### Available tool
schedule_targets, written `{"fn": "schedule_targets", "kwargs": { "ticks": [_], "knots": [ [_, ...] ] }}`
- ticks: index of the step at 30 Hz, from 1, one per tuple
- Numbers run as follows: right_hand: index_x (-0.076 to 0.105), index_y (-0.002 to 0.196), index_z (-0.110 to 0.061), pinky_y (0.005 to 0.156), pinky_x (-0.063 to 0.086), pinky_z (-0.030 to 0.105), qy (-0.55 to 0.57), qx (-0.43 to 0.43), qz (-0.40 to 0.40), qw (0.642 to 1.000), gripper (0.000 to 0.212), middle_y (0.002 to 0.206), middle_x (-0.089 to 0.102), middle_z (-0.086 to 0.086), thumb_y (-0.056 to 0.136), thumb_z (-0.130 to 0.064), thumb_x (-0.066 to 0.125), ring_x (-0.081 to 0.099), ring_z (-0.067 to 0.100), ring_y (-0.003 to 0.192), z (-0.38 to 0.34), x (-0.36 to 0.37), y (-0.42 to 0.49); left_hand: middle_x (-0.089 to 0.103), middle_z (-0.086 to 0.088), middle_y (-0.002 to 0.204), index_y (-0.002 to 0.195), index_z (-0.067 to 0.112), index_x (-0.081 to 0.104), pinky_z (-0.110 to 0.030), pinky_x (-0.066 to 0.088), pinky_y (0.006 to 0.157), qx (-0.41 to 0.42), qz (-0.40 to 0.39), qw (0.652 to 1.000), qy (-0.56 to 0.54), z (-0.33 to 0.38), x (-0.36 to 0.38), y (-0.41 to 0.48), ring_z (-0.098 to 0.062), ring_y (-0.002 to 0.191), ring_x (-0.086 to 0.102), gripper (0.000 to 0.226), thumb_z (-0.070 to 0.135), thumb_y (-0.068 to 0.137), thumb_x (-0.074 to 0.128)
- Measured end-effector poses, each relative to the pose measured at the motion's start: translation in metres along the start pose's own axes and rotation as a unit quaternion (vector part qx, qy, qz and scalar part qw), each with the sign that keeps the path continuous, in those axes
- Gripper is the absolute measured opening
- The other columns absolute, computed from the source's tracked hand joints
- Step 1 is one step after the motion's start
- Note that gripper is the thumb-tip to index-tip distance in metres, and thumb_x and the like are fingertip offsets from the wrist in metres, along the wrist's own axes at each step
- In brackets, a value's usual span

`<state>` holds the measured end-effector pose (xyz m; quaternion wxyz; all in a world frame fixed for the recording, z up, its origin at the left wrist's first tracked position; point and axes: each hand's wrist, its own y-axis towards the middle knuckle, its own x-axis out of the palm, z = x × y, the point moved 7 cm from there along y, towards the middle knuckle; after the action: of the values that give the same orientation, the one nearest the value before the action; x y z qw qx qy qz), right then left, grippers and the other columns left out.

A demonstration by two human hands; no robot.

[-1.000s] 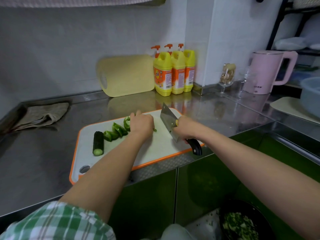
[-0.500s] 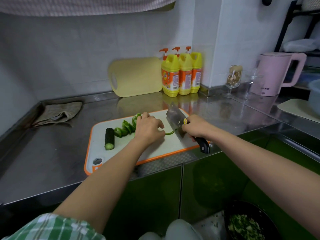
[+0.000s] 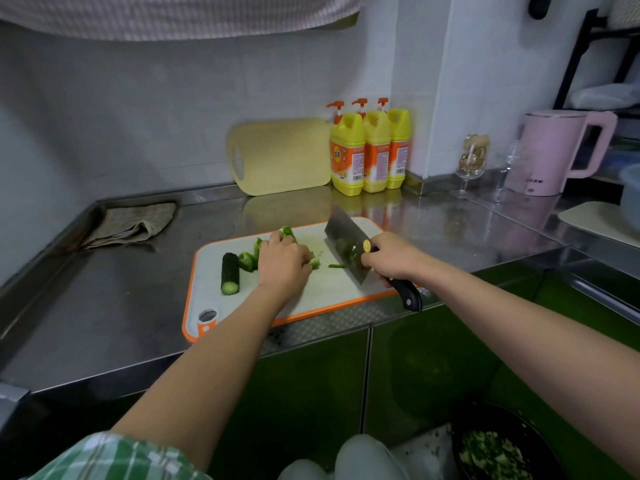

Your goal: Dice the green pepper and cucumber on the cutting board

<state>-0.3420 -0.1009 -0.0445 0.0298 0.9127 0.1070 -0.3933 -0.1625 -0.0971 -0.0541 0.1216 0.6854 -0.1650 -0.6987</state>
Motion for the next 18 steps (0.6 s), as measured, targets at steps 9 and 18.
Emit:
{"fn": "schedule_targets", "kwargs": {
  "ticks": [9, 18],
  "knots": [
    [0.050, 0.072, -0.007, 0.055, 0.046, 0.031, -0.097, 0.022, -0.015, 0.995, 0.015, 0.060, 0.056, 0.010, 0.087, -0.011, 0.050, 0.054, 0.026, 0.051, -0.005, 0.011, 0.003, 0.067, 0.002, 0.092, 0.089, 0.026, 0.076, -0.035, 0.030, 0.078, 0.051, 0.089, 0.993, -0.064, 0.012, -0.006, -0.007, -0.025, 0.098, 0.049, 0.014, 0.036, 0.083, 0.068],
    [0.045, 0.074, -0.009, 0.041, 0.039, 0.023, 0.017, 0.016, -0.010, 1.000, 0.017, 0.058, 0.051, 0.011, 0.090, -0.003, 0.047, 0.045, 0.021, 0.042, -0.007, 0.001, 0.000, 0.071, 0.001, 0.098, 0.095, 0.029, 0.077, -0.036, 0.032, 0.082, 0.031, 0.075, 0.989, -0.123, 0.016, 0.006, -0.017, -0.024, 0.100, 0.053, 0.020, 0.042, 0.083, 0.068]
  ]
}}
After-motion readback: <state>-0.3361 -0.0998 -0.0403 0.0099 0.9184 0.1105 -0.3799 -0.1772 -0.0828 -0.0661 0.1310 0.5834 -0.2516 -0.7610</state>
